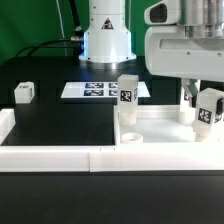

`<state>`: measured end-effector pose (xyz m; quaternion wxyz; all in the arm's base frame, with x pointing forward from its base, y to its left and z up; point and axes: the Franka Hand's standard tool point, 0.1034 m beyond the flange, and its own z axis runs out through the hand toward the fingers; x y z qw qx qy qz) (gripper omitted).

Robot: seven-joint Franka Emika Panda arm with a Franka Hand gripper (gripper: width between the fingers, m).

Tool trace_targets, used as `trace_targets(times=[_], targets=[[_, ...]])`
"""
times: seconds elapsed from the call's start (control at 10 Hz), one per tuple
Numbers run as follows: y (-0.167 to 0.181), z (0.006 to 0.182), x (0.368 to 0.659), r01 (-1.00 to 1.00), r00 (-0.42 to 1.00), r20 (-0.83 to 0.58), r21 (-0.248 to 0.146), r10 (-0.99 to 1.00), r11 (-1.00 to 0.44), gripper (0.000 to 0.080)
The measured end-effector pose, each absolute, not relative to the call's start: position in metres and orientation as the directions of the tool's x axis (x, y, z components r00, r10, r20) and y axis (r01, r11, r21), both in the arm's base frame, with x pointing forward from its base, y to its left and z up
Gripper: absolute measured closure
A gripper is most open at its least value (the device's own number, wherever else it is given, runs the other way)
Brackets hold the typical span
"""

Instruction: Assemble square table

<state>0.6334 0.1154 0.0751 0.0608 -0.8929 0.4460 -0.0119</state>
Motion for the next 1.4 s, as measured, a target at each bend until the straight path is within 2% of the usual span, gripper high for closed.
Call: trace_targets(times=[0.1,0.2,0.3,0.4,0.5,0.6,0.7,0.8,0.9,1.2,1.3,1.4], targets=[[0.117,0.074,0.631,-0.924,0.375,-0.079,-0.117,-0.924,-0.365,0.0501],[0.117,0.074,0.63,-0.95,0.299,-0.11,-0.132,-0.948,-0.284,0.0501],[0.118,0.074,0.63,-0.988,0.086,-0.158,-0.14,-0.984,-0.064,0.0501],[0.121,0.074,0.629,-0.99,0.018,-0.172,-0.141,-0.985,0.006,0.0501],[0.121,0.074,0.629,-0.99,0.039,-0.169,-0.144,-0.985,-0.014,0.0501],[0.122,0.074,0.628,-0.983,0.131,-0.151,-0.149,-0.98,-0.108,0.0423],[0.129,0.075,0.625,-0.947,0.306,-0.117,-0.134,-0.945,-0.291,0.0244],[0.133,0.079,0.627,-0.88,0.468,-0.081,-0.136,-0.88,-0.455,0.0179],[0.133,0.078,0.628,-0.772,0.63,-0.049,-0.145,-0.775,-0.619,0.0179],[0.13,0.078,0.628,-0.59,0.803,-0.011,-0.147,-0.595,-0.794,0.0151],[0.124,0.077,0.629,-0.402,0.913,0.013,-0.135,-0.408,-0.905,0.015],[0.121,0.078,0.633,-0.29,0.955,0.031,-0.128,-0.296,-0.948,0.015]])
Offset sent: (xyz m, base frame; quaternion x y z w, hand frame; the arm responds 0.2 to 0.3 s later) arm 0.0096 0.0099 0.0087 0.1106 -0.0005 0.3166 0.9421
